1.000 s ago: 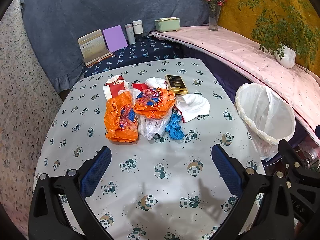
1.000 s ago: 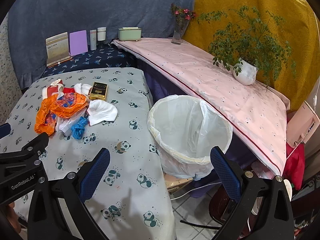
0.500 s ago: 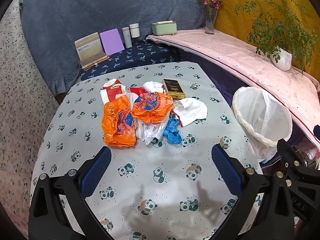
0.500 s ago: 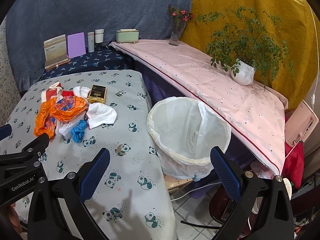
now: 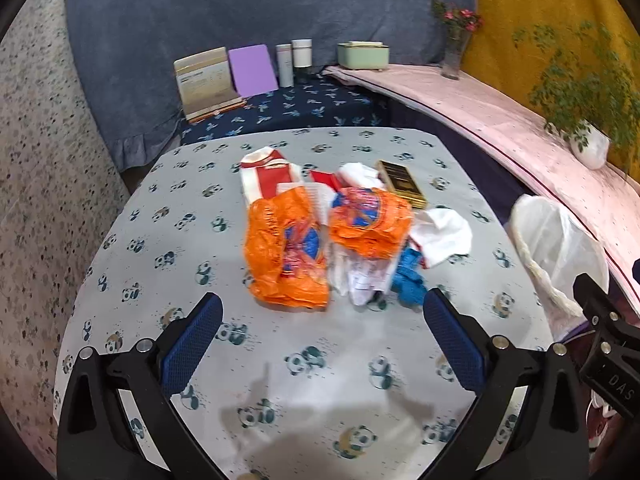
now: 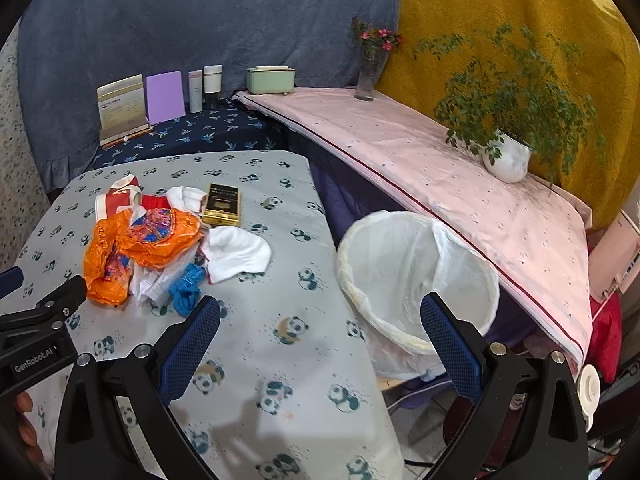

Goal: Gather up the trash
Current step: 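Move both grippers to the orange plastic bags and close on them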

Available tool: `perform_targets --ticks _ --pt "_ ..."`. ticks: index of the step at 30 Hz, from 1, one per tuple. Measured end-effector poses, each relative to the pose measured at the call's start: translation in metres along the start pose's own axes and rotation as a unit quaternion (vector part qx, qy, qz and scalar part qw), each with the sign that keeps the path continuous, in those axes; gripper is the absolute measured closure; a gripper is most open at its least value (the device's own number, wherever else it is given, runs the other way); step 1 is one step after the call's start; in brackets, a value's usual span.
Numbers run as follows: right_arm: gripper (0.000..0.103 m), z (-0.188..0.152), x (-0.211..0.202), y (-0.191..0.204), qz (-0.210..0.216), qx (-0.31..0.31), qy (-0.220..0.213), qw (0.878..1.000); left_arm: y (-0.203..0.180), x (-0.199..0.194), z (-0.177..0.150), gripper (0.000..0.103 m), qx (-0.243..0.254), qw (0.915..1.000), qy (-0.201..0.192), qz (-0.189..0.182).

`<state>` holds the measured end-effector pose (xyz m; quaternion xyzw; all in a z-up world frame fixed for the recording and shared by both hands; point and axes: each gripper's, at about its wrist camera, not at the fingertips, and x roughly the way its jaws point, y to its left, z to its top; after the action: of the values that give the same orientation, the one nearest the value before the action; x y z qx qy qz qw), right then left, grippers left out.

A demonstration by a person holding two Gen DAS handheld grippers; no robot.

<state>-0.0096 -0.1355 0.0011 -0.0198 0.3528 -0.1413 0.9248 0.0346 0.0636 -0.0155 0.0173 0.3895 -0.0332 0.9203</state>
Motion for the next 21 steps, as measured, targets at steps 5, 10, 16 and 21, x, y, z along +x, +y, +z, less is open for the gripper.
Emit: perform_targets --ticks 5,10,16,21 --pt "0.007 0.009 0.013 0.025 0.016 -0.004 0.002 1.000 0.028 0.018 0.003 0.007 -0.015 0.9998 0.014 0.002" --pt "0.007 0.016 0.024 0.051 0.039 -0.009 0.002 0.999 0.056 0.042 0.006 0.007 -0.034 0.9988 0.035 0.003" --pt "0.012 0.022 0.036 0.087 0.066 -0.033 0.001 0.997 0.076 0.074 0.015 0.008 -0.051 0.9970 0.057 -0.009" --pt "0.016 0.026 0.050 0.108 0.085 -0.044 0.011 0.995 0.075 0.101 0.020 0.014 -0.044 0.9962 0.071 -0.022"
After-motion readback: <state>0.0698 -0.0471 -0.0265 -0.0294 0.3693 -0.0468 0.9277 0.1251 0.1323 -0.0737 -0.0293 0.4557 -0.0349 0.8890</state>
